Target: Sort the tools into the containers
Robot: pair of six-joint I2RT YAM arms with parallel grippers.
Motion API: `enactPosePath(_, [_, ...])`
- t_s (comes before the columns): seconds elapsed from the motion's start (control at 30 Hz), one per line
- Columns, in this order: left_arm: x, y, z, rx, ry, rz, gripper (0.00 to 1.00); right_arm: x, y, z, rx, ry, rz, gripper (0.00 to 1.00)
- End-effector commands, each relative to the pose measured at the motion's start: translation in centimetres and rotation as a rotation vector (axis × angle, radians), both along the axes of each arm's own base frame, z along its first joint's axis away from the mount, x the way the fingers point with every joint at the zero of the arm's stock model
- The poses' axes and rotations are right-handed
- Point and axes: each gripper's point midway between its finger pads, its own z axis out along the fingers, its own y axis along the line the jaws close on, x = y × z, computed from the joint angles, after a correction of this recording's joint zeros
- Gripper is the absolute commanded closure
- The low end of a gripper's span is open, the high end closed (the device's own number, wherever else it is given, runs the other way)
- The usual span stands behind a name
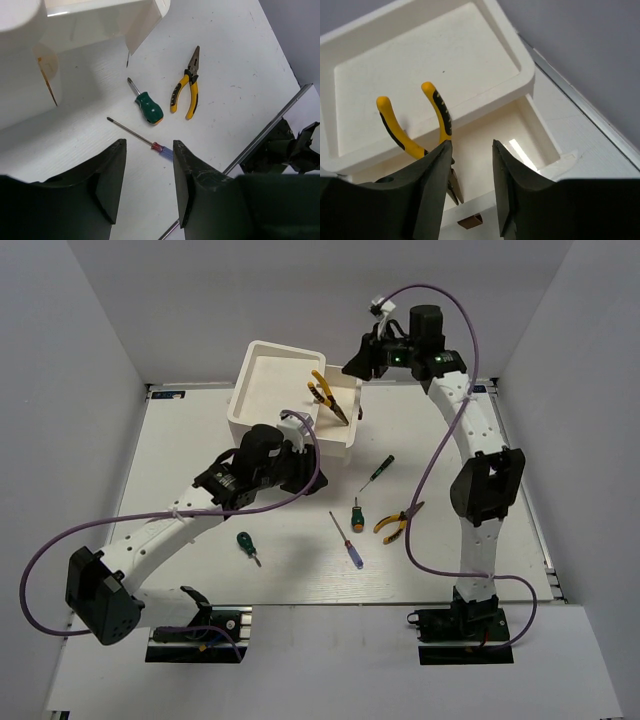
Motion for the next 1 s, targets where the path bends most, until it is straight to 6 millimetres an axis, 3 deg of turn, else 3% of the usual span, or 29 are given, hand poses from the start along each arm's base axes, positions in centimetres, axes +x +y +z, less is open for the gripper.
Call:
enactPosePath(0.0, [-0.4, 0.5, 1.0, -0.016, -0.02, 0.016, 0.47, -1.7, 1.6, -1.0, -0.073, -0.092, 0.096, 0.55])
enactPosePath(0.07, [-0.6, 0.6, 1.0, -0.022, -0.015, 0.02, 0.47, -1.8, 2.4, -0.9, -0.053, -0.123, 0.129, 0.49])
enactPosePath(0.23, [-0.8, 1.1, 1.5, -0.039, -0.021, 0.047, 0.47, -3.5, 4.2, -1.3, -0.004, -0.143, 0.221, 0.46])
enactPosePath(0.37, [-1.0, 1.5, 1.2, -0.029, -0.017, 0.055, 0.47, -3.3, 5.4, -1.6, -0.006, -0.167, 0.234, 0.45])
enactPosePath(0.53, [-1.1, 1.8, 0.9, -0.02, -0.014, 0.064, 0.47, -2.2, 5.5, -1.5, 0.002, -0.179, 0.183, 0.42])
enactPosePath(0.97, [-1.1, 1.8, 0.9, -0.02, -0.014, 0.064, 0.47, -2.0, 7.4, -2.0, 0.045, -0.149, 0.203, 0.42])
